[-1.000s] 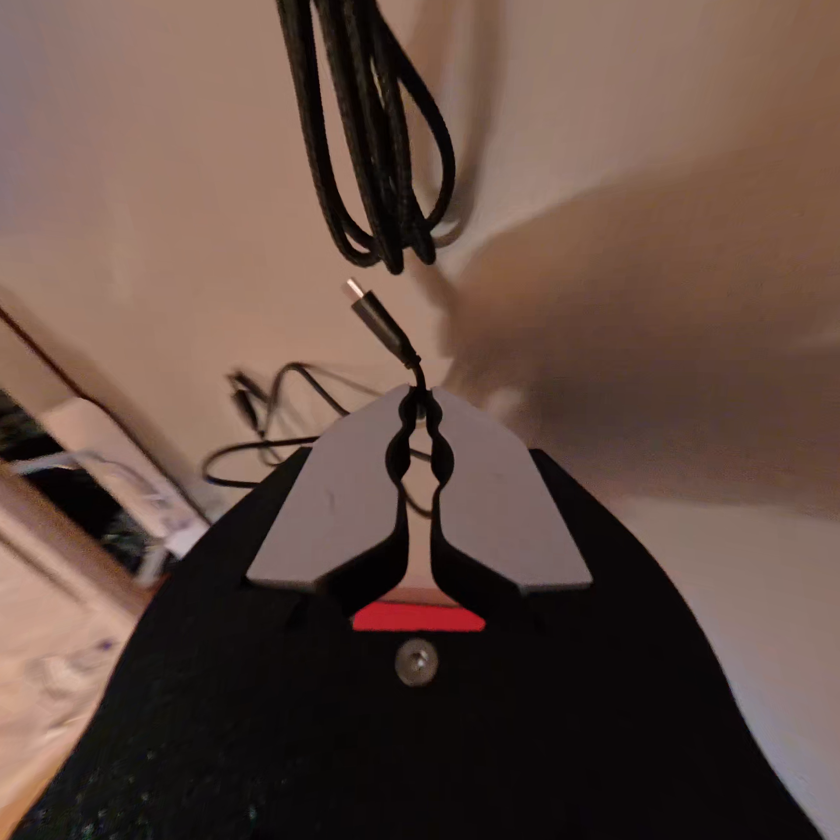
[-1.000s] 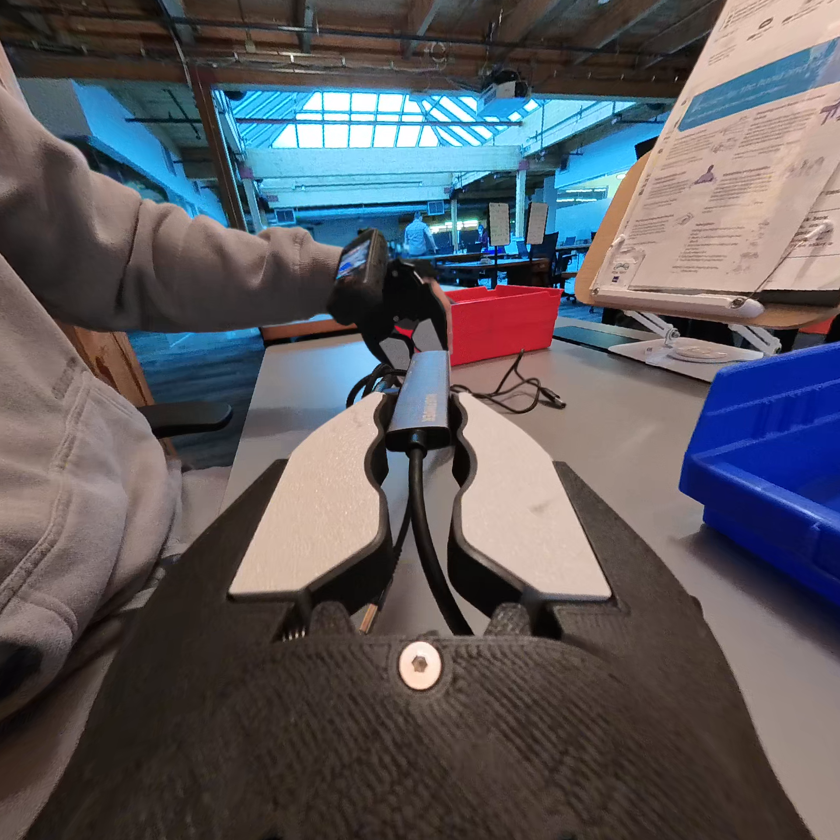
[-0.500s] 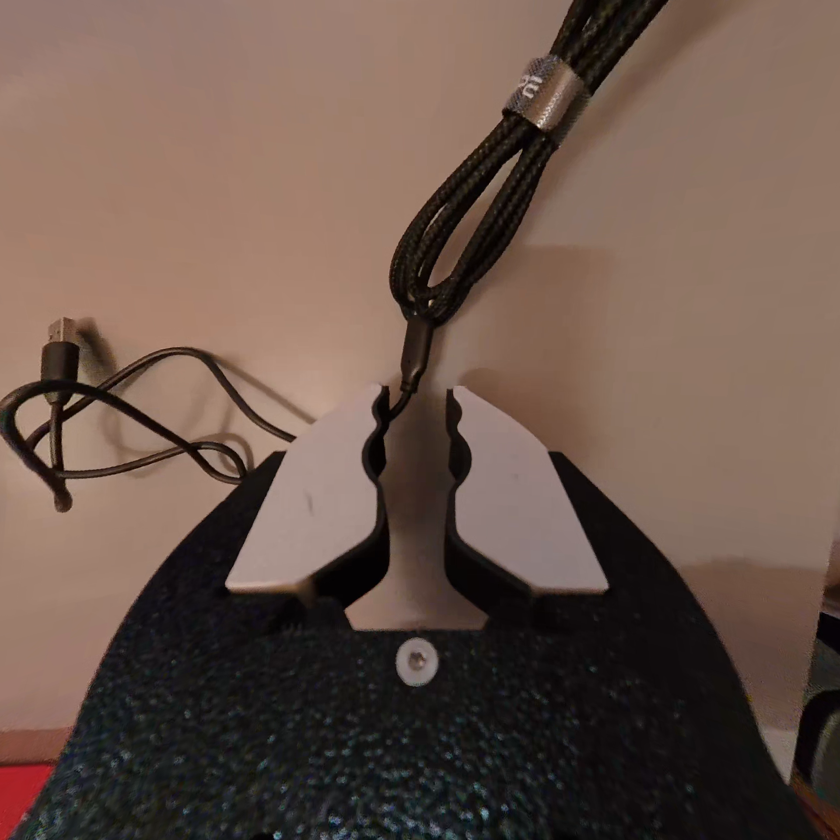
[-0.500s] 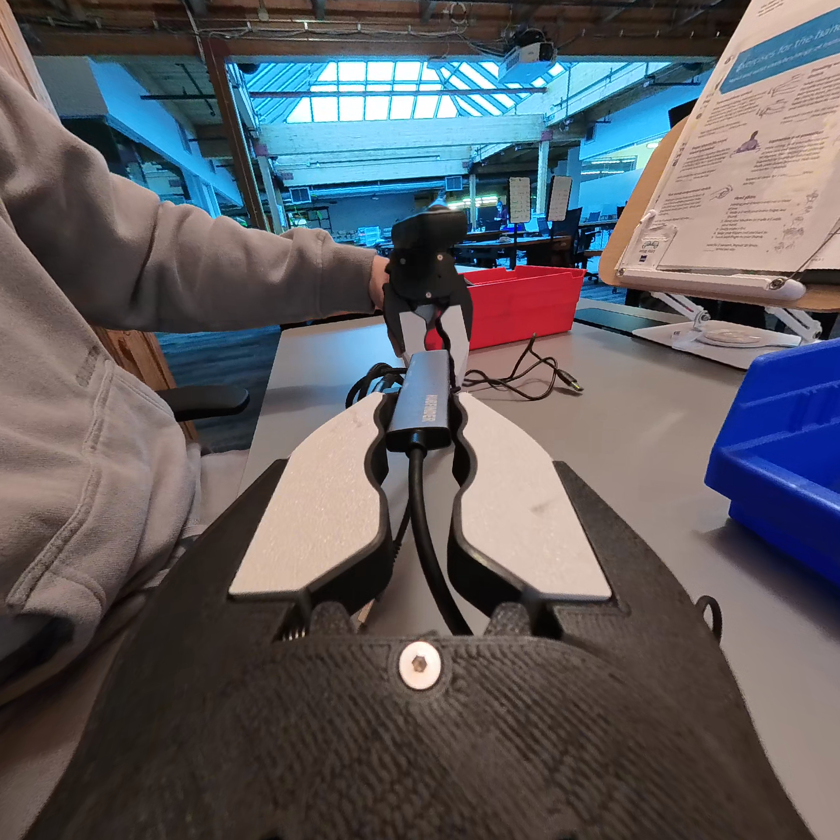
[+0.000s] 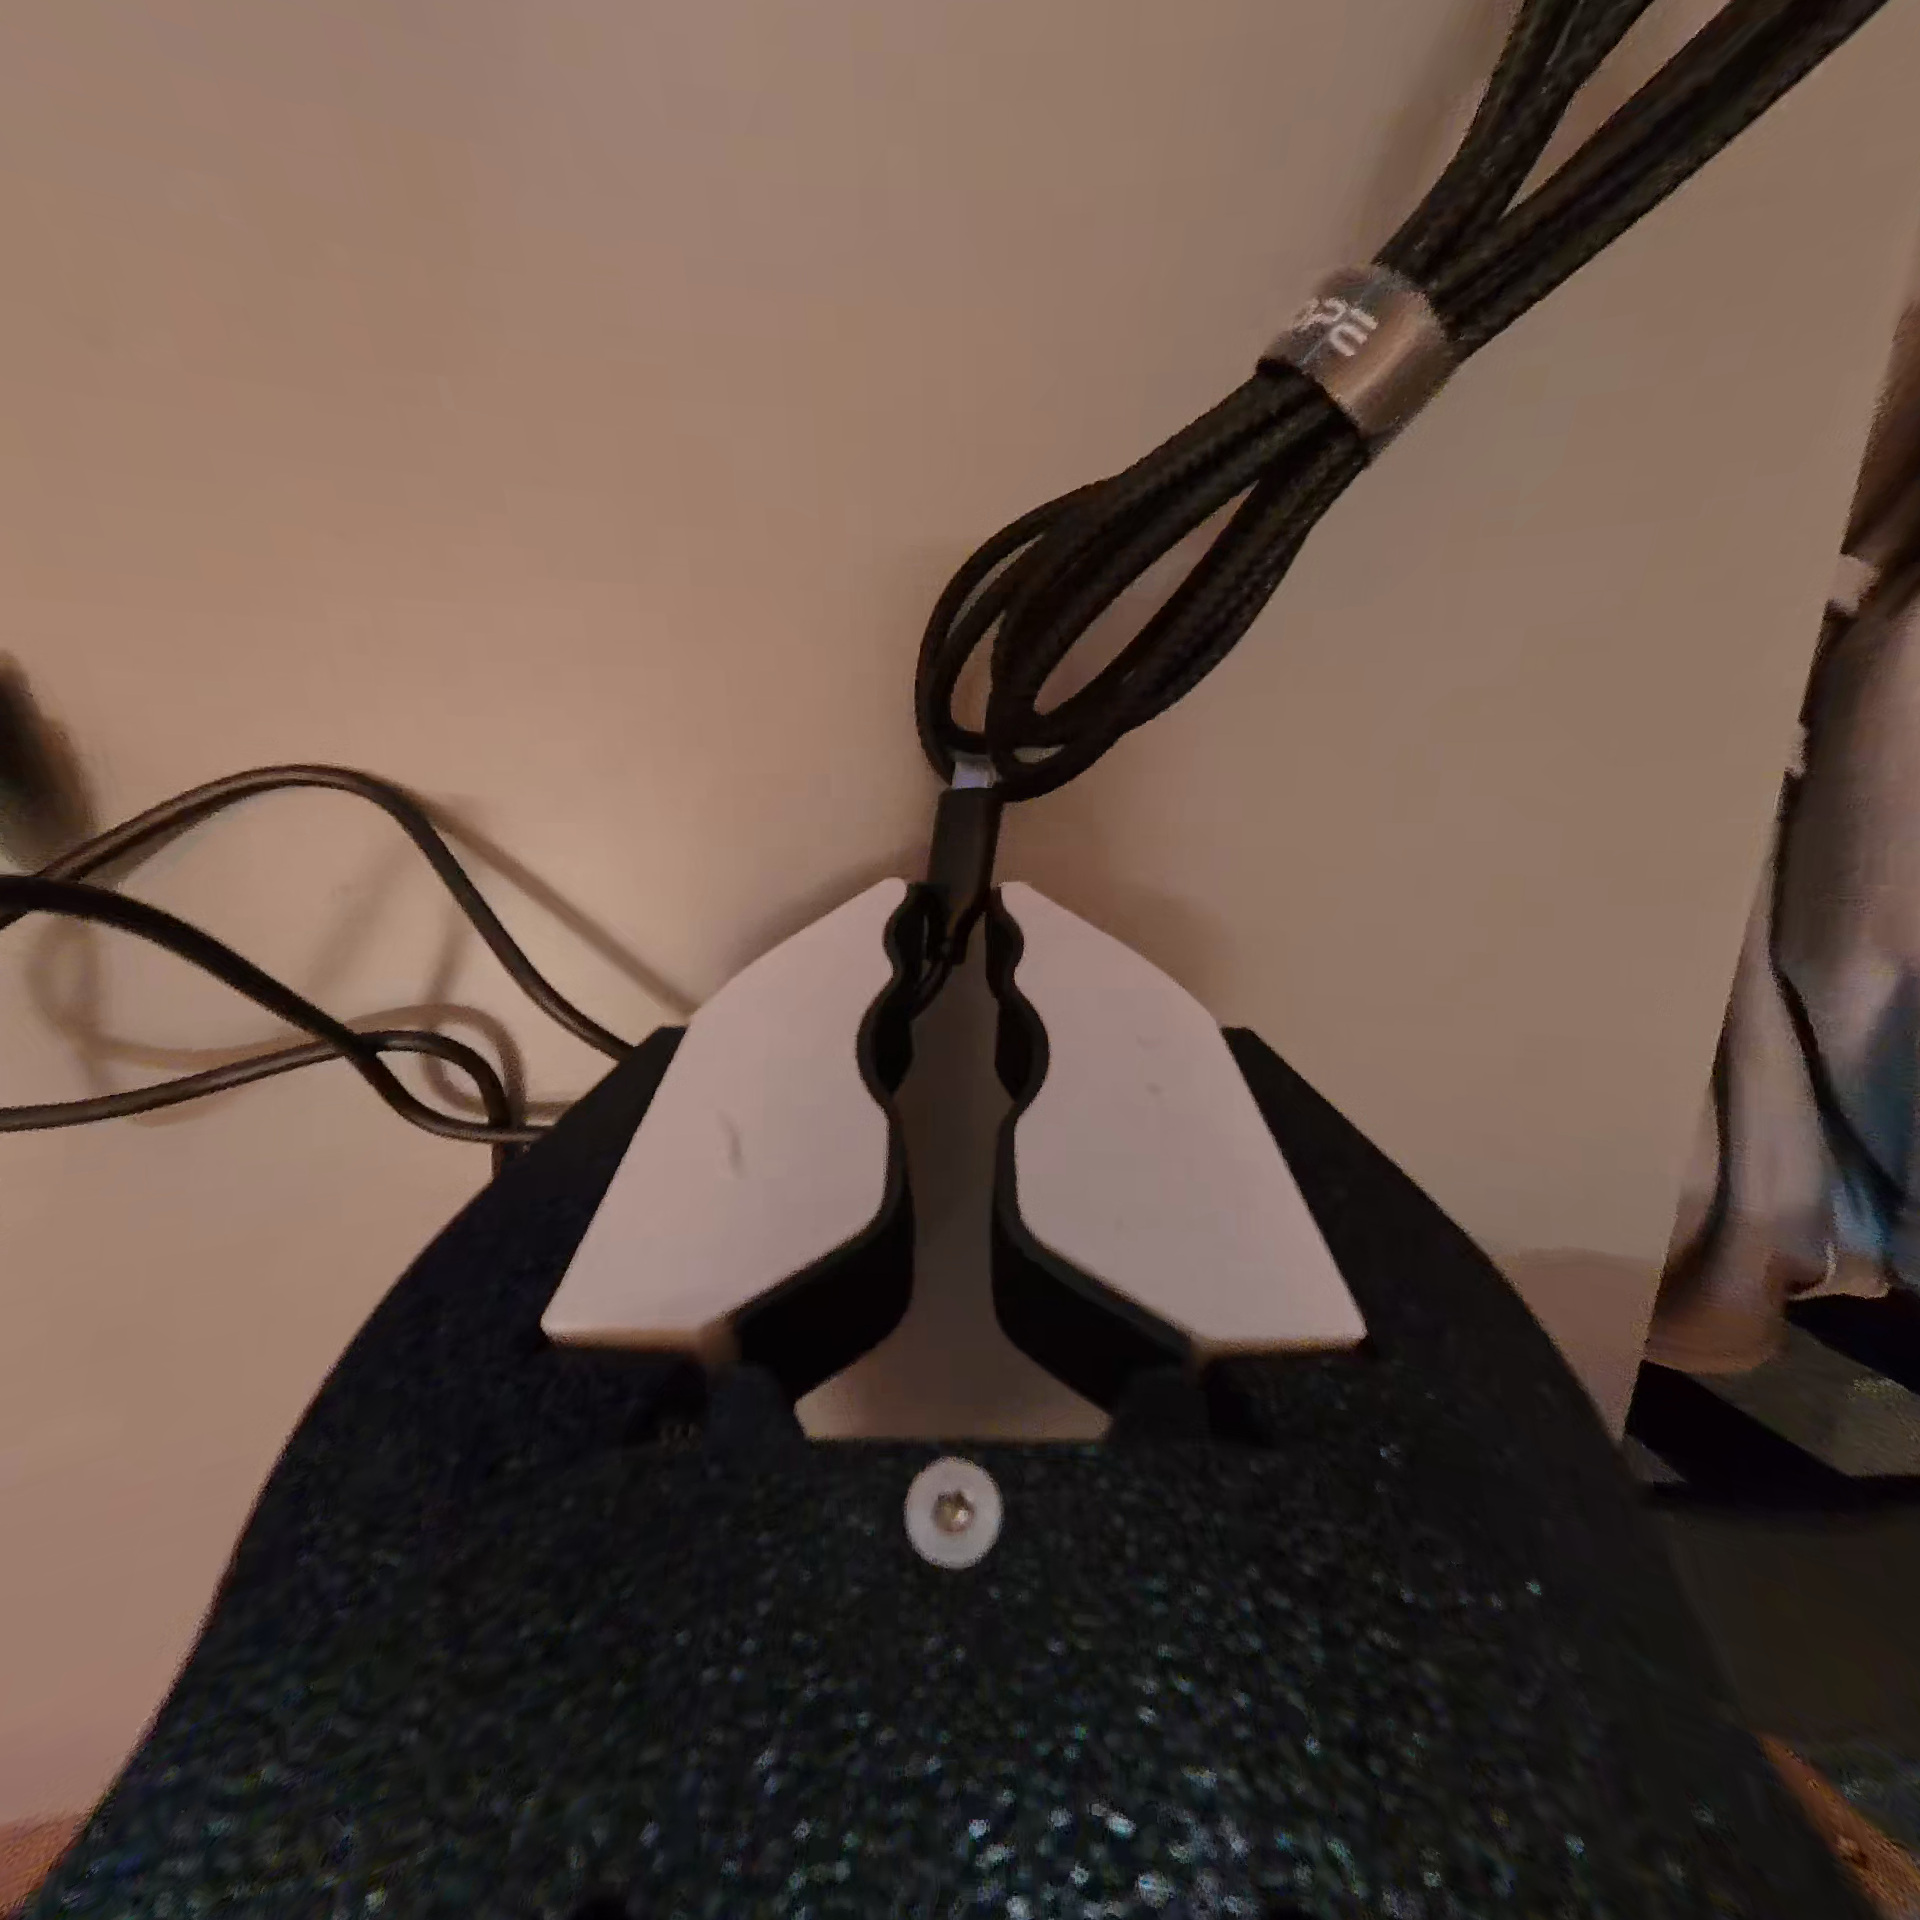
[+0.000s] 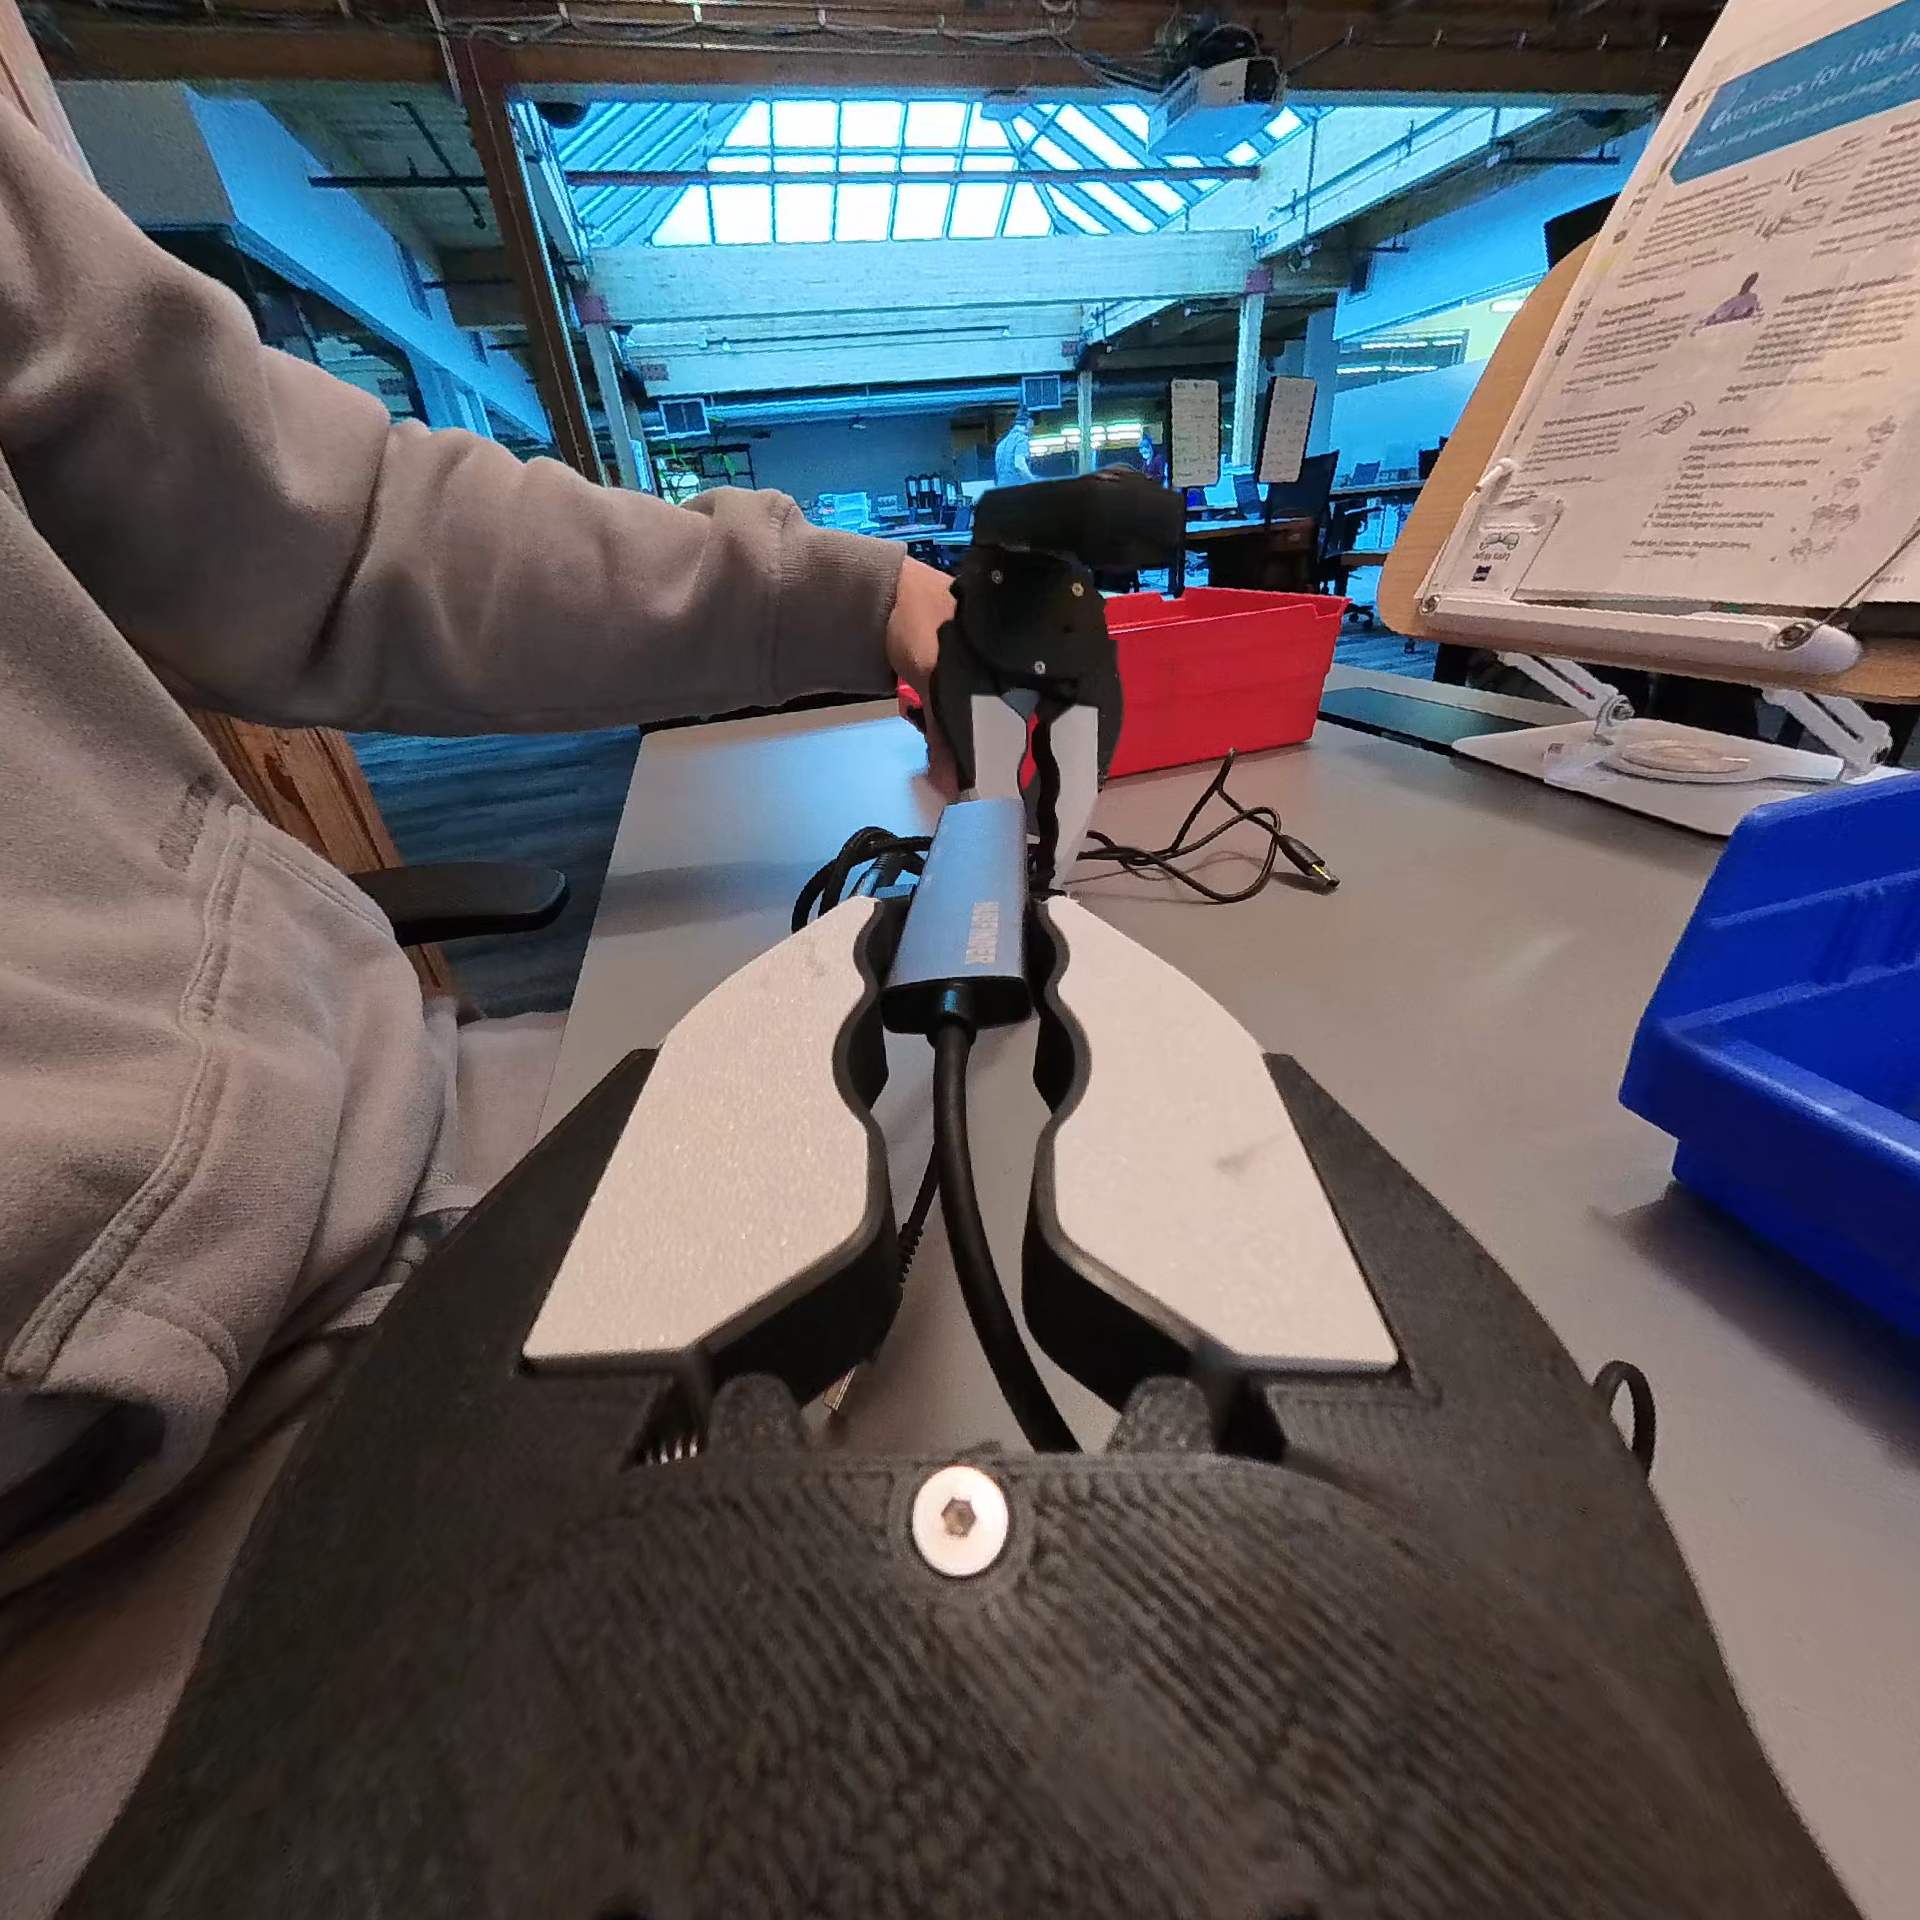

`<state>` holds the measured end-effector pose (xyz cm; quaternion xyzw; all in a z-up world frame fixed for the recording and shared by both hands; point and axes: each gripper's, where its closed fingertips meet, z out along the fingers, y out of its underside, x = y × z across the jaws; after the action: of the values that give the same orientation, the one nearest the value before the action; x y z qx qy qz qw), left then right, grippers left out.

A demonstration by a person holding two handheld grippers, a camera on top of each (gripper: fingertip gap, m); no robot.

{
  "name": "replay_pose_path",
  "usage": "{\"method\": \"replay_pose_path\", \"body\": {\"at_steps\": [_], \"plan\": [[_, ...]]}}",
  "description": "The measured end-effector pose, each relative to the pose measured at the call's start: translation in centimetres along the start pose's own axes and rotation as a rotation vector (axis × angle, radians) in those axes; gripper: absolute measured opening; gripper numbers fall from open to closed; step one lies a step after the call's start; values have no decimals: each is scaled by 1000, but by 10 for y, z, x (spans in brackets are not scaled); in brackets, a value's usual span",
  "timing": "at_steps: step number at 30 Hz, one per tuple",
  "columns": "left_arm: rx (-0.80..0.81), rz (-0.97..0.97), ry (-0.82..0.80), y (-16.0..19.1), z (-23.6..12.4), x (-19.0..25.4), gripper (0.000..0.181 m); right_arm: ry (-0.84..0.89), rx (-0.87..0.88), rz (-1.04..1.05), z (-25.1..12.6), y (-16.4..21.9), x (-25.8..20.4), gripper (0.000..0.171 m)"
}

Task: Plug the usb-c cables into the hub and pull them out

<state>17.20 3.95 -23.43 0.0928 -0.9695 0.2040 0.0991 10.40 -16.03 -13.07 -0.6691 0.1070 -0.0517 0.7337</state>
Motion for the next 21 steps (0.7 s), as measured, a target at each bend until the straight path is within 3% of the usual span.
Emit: {"method": "replay_pose_path", "body": {"at_steps": [5, 12, 21], "plan": [[33, 114, -143, -5, -11, -12, 9, 1, -13, -2, 1, 2, 0, 25], [222, 527, -489, -71, -73, 13, 9, 7, 7, 17, 0, -1, 3, 25], [265, 587, -461, -128, -58, 70, 9, -22, 196, 48, -16, -21, 3, 24]]}}
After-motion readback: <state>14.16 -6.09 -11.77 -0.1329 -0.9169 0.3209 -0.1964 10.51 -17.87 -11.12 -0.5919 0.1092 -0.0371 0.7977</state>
